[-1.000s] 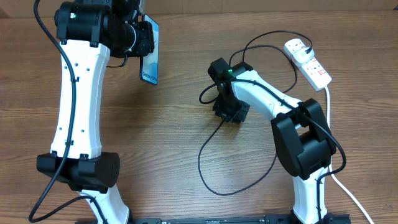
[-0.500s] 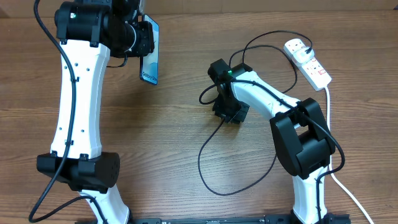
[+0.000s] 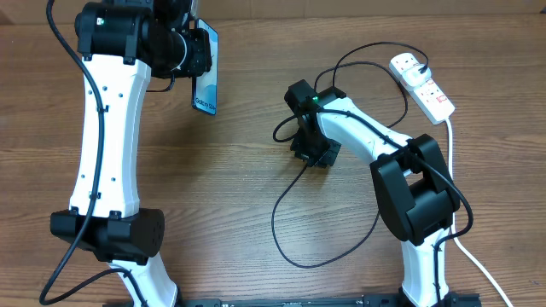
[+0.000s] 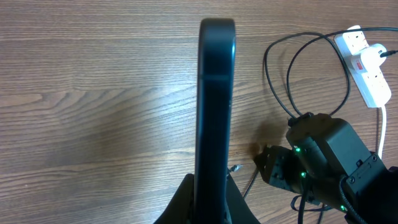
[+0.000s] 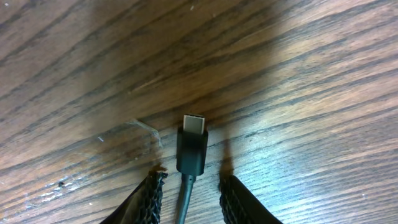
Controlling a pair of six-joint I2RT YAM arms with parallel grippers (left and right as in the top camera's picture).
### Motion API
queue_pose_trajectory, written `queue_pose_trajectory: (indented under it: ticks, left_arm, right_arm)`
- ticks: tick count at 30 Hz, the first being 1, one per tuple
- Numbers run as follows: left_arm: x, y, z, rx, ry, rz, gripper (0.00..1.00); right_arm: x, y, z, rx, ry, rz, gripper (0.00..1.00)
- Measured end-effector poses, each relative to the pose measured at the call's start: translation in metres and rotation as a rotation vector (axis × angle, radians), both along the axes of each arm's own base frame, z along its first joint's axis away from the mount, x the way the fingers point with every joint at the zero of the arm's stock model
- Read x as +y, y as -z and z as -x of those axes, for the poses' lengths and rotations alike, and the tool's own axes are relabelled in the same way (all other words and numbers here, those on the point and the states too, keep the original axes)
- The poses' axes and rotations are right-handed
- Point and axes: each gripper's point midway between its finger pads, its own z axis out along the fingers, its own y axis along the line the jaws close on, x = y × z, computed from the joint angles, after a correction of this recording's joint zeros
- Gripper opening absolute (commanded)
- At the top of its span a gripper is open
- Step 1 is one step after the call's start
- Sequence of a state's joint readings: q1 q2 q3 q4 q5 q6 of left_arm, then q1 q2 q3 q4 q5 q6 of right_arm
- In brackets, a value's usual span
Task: Plug charger to phone and switch on socket
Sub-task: 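Lower the right gripper and grasp the black USB-C cable end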
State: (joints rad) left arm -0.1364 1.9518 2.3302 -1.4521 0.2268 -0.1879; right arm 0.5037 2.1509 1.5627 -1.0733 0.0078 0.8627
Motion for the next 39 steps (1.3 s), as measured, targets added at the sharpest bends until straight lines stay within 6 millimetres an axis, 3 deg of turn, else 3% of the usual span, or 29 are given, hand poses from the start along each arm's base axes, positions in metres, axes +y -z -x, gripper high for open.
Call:
queue_pose_trajectory:
  ticks: [4, 16, 20, 29, 39]
  left_arm:
    - [0.0000, 0.0000, -0.0001, 0.000, 0.000, 0.000, 0.04]
    - [0.0000, 0.0000, -0.0001, 0.000, 0.000, 0.000, 0.04]
    - [0.0000, 0.0000, 0.0000, 0.000, 0.000, 0.000, 0.04]
    - [0.0000, 0.0000, -0.0001, 0.000, 0.000, 0.000, 0.04]
    - [0.0000, 0.0000, -0.0001, 0.000, 0.000, 0.000, 0.04]
  right_arm:
    - [0.0009, 0.0007, -0.0012, -0.005, -0.002, -0.004, 0.24]
    - [0.0018, 0.0022, -0.0021, -0.022, 0.001, -0.016, 0.24]
    - [0.0028, 0.0023, -0.0028, -0.028, -0.001, -0.023, 0.14]
    - [0.0047, 0.0023, -0.0044, -0.034, -0.001, -0.032, 0.11]
    - [-0.0008, 0.0024, -0.0038, -0.023, 0.009, -0.026, 0.18]
